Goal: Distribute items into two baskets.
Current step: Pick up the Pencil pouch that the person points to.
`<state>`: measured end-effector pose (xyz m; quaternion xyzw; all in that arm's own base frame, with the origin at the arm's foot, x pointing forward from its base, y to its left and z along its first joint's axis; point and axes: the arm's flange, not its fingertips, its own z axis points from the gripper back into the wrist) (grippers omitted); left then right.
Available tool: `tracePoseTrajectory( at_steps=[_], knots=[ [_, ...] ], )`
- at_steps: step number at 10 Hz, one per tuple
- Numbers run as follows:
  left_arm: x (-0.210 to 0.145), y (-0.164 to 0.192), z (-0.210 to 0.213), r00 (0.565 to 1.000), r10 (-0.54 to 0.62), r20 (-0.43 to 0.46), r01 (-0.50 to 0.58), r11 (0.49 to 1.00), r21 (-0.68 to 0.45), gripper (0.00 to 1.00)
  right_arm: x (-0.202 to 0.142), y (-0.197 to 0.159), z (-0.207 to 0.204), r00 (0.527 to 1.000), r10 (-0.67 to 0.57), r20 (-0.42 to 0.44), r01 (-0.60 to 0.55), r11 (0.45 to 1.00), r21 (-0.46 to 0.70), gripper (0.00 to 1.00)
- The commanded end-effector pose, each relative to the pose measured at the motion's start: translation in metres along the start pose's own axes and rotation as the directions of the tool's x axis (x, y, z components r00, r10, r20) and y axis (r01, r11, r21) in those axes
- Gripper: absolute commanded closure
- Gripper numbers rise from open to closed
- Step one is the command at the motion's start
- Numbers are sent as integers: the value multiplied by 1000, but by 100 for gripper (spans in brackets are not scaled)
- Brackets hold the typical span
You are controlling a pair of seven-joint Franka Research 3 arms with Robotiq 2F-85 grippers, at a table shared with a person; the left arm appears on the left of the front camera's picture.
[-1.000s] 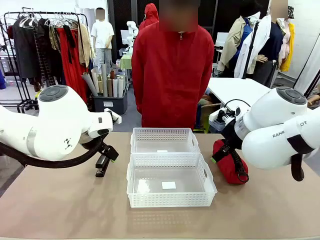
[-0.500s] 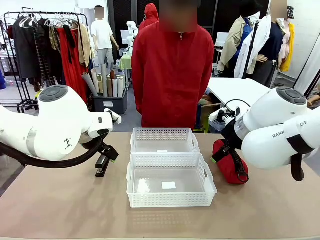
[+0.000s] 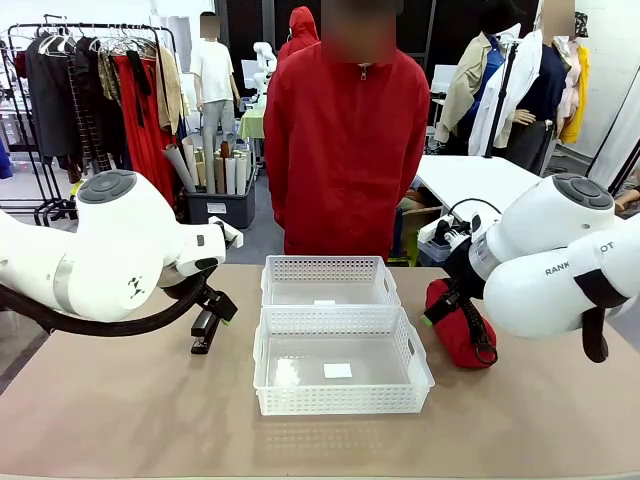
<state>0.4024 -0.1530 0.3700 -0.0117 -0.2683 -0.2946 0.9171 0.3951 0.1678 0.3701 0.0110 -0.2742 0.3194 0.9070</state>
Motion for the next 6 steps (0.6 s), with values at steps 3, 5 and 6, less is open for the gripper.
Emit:
tracePoseTrajectory(
  at_steps=[3,5,6],
  knots=[
    [0,1,0,1000,2,0,-2,1000,0,0,0,0,0,1000,0,1,0,1000,0,0],
    [2,3,5,1000,1,-26,-1,1000,-25,0,5,4,3,1000,-23,-5,23,999,23,0],
    [6,6,13,999,3,-47,-5,999,-46,0,10,4,10,999,-34,-9,35,997,69,0]
  ],
)
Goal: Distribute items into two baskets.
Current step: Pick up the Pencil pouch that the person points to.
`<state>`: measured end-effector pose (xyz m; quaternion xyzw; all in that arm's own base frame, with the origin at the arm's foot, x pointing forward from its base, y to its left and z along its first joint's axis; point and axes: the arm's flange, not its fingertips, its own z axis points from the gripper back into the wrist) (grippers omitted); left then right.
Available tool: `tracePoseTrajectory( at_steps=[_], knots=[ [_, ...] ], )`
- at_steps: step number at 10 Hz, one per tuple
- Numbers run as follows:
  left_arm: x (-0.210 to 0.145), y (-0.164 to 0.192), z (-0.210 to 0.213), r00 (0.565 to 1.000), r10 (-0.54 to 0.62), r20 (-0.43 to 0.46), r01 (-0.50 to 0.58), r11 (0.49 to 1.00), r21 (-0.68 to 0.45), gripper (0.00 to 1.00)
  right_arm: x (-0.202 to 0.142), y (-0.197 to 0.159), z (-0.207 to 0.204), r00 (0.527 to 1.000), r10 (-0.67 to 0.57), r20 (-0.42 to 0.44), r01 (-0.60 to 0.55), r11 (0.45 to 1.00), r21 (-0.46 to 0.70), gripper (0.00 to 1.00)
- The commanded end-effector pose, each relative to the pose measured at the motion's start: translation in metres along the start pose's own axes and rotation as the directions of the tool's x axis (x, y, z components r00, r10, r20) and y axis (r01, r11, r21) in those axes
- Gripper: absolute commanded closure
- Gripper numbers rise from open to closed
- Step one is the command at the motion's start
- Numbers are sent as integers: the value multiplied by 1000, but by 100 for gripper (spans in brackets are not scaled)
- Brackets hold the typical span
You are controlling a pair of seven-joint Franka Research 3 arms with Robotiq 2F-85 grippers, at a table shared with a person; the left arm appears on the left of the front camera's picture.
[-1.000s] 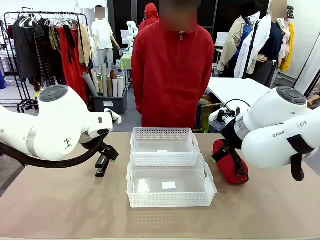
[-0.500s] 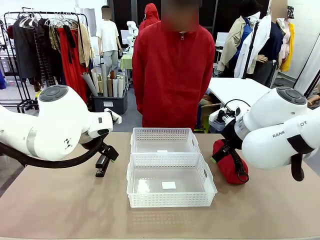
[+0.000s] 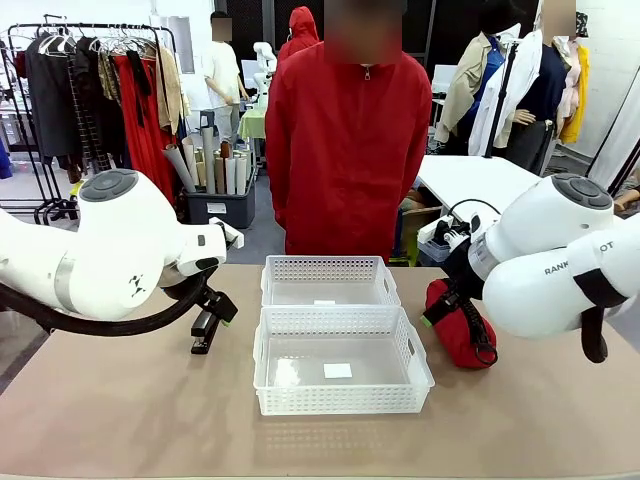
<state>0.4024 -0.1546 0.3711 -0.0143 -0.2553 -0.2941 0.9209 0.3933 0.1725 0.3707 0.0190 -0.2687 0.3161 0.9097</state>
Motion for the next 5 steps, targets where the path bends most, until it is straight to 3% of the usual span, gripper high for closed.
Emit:
tracePoseTrajectory(
  at_steps=[1,3,5],
  knots=[
    [8,9,19,999,7,-40,-8,999,-42,0,15,-1,18,1000,-27,1,27,996,87,0],
    [15,19,30,998,10,-61,-14,998,-62,0,26,-4,29,999,-52,-1,51,989,136,0],
    [23,29,42,997,46,-64,-56,983,-175,0,37,-14,36,991,-128,-32,132,967,220,0]
  ],
)
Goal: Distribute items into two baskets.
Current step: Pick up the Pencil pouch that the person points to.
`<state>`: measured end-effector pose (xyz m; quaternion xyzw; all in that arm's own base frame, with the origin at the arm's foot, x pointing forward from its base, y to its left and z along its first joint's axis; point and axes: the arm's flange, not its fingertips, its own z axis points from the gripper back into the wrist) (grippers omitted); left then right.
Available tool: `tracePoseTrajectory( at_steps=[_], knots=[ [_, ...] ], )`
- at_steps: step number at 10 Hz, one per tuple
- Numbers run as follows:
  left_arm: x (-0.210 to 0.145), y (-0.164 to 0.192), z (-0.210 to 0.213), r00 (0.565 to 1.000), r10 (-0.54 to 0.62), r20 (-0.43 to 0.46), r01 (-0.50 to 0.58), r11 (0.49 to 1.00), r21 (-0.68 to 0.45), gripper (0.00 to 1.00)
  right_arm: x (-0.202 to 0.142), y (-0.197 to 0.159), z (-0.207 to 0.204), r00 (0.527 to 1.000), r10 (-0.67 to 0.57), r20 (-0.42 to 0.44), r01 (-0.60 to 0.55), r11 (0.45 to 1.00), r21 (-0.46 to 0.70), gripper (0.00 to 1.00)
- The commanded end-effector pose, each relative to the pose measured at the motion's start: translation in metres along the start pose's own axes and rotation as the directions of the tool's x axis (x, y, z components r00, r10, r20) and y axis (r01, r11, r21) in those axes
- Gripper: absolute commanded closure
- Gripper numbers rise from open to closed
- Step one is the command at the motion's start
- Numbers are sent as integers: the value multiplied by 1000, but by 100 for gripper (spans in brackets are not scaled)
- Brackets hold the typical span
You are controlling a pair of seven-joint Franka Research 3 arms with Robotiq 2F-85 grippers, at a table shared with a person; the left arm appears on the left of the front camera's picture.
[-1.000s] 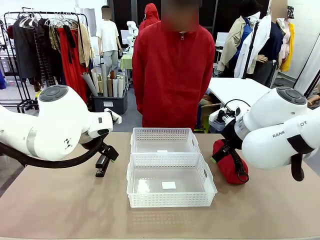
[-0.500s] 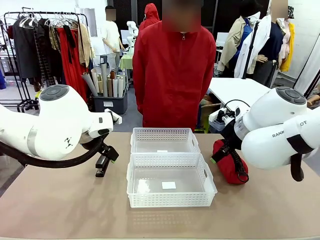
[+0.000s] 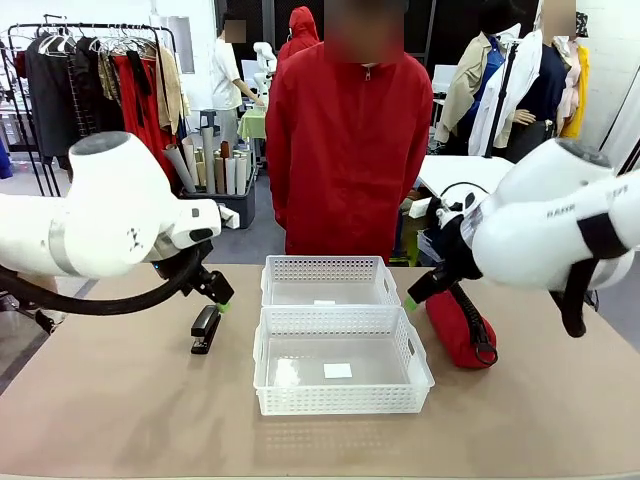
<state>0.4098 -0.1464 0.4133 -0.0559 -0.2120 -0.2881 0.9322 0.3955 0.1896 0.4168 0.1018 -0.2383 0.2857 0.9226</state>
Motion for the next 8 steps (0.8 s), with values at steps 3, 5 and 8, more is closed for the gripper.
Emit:
tracePoseTrajectory(
  at_steps=[3,5,8],
  knots=[
    [15,32,26,986,158,52,-138,952,-272,0,28,-47,25,978,-203,-42,207,940,270,0],
    [23,44,34,978,199,62,-174,943,-284,0,37,-61,36,964,-266,-10,254,910,327,0],
    [20,35,38,980,194,51,-173,947,-272,0,28,-39,35,977,-208,-40,212,942,260,0]
  ],
)
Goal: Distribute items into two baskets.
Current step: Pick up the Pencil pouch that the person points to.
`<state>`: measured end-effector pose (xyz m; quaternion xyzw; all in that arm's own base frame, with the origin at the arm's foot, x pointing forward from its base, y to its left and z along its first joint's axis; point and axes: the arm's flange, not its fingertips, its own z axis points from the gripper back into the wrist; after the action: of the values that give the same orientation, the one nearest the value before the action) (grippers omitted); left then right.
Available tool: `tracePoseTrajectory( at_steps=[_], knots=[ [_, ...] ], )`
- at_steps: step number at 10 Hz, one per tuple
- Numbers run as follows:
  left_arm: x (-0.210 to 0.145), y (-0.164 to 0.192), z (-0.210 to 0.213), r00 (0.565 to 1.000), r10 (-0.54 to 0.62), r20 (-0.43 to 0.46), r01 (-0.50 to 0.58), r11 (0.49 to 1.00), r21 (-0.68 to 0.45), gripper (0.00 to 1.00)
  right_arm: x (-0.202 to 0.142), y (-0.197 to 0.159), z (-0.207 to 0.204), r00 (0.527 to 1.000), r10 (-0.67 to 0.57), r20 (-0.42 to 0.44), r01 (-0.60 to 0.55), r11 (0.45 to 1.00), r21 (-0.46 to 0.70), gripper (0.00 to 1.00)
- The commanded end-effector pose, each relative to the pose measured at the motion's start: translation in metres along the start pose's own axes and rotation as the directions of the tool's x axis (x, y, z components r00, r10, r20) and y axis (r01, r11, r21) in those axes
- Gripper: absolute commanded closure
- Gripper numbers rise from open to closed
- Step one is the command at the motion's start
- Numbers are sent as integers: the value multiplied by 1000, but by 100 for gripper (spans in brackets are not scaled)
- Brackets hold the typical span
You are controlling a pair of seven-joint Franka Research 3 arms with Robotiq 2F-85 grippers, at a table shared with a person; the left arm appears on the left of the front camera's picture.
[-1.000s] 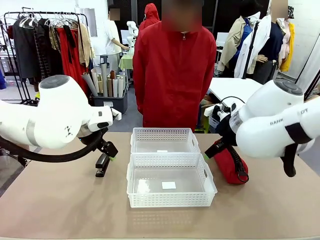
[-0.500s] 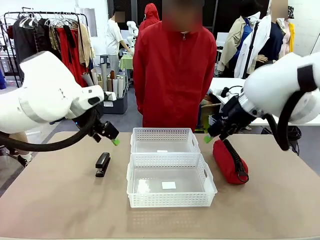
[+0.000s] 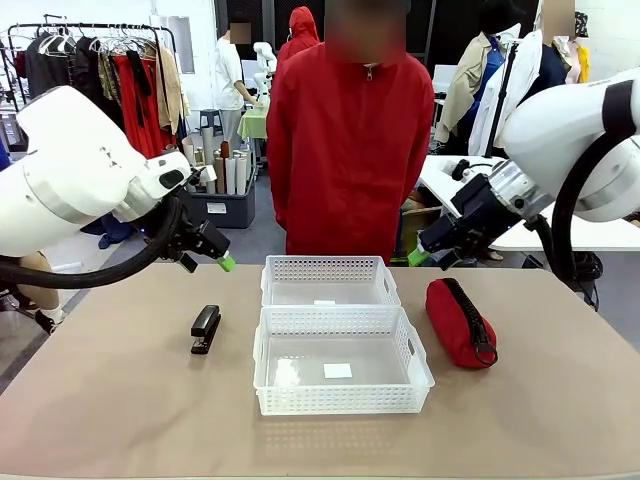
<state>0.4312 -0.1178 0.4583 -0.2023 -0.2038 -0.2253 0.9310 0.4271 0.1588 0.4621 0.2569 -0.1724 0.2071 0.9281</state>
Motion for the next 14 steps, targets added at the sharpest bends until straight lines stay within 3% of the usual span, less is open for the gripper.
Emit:
tracePoseTrajectory(
  at_steps=[1,2,4,6,8,10,11,14],
  knots=[
    [-1,-1,-1,1000,8,0,-8,1000,-17,0,-3,0,-3,1000,24,7,-23,1000,-19,0],
    [0,0,0,1000,0,0,0,1000,0,0,0,0,0,1000,0,0,0,1000,0,0],
    [22,-11,15,990,98,-98,-105,992,-69,0,17,16,4,992,-114,-60,125,969,212,0],
    [42,-15,29,976,192,-108,-210,956,-207,0,36,30,19,978,-197,-68,209,917,341,0],
    [65,-16,52,946,322,-39,-318,896,-309,0,55,39,43,951,-305,-46,292,843,451,0],
    [78,-9,78,920,391,35,-338,834,-437,0,76,31,77,917,-398,-21,336,742,580,0],
    [82,0,87,893,447,49,-370,793,-484,0,85,21,90,905,-425,-30,350,702,620,0],
    [80,27,98,876,476,80,-341,727,-596,0,96,-25,118,859,-510,-48,384,579,719,0]
  ],
)
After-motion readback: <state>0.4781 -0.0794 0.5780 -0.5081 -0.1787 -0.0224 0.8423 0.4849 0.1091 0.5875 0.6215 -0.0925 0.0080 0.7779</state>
